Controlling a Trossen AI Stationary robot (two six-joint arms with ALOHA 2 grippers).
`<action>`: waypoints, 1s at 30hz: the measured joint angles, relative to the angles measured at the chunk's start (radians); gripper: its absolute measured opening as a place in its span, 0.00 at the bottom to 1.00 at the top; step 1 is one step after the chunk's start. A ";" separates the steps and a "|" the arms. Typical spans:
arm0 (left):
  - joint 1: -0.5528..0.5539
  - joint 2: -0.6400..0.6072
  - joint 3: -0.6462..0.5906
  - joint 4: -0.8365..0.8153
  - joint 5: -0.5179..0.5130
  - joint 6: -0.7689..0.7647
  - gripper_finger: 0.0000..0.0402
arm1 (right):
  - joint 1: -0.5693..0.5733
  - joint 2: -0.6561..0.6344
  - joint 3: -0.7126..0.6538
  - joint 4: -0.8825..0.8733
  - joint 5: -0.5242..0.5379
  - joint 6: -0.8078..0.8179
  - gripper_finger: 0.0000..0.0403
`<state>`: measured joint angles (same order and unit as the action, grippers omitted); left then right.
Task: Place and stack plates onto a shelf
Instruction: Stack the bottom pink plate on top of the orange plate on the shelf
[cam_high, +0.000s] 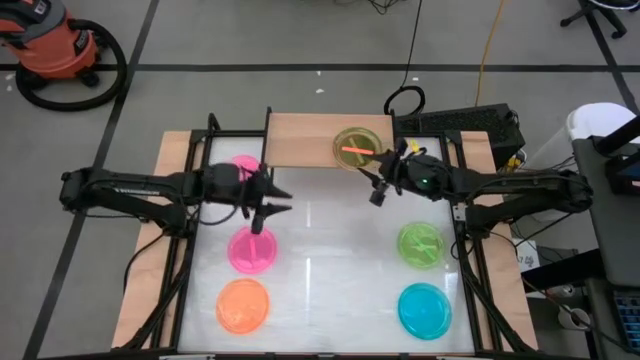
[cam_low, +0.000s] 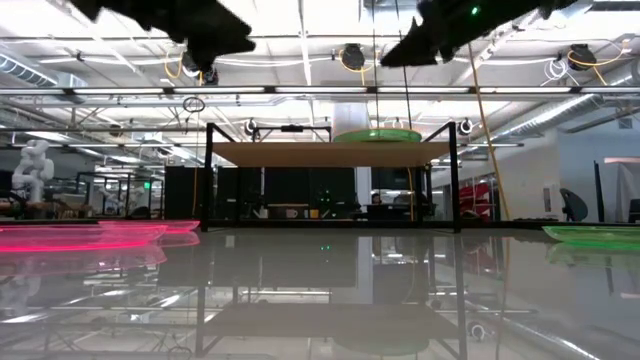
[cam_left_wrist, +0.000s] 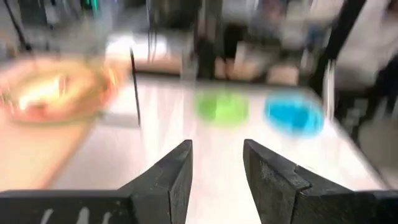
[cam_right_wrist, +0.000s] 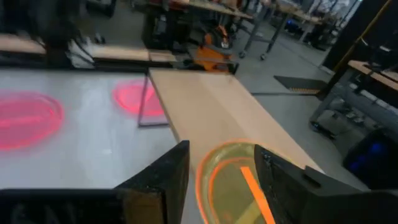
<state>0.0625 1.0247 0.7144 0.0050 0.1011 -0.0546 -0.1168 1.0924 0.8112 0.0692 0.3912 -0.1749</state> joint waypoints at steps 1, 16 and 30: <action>-0.030 0.004 0.036 -0.108 -0.030 0.004 0.37 | 0.013 -0.021 0.001 -0.015 -0.001 0.011 0.41; -0.398 0.276 0.071 -0.626 -0.169 -0.314 0.37 | 0.248 -0.119 -0.208 0.066 0.001 0.077 0.41; -0.622 0.643 0.337 -0.802 -0.463 -0.691 0.37 | 0.263 -0.120 -0.280 0.167 0.136 0.089 0.41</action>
<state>-0.5594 1.6675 1.0518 -0.7971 -0.3614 -0.7452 0.1463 0.9722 0.5316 0.2364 0.5274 -0.0863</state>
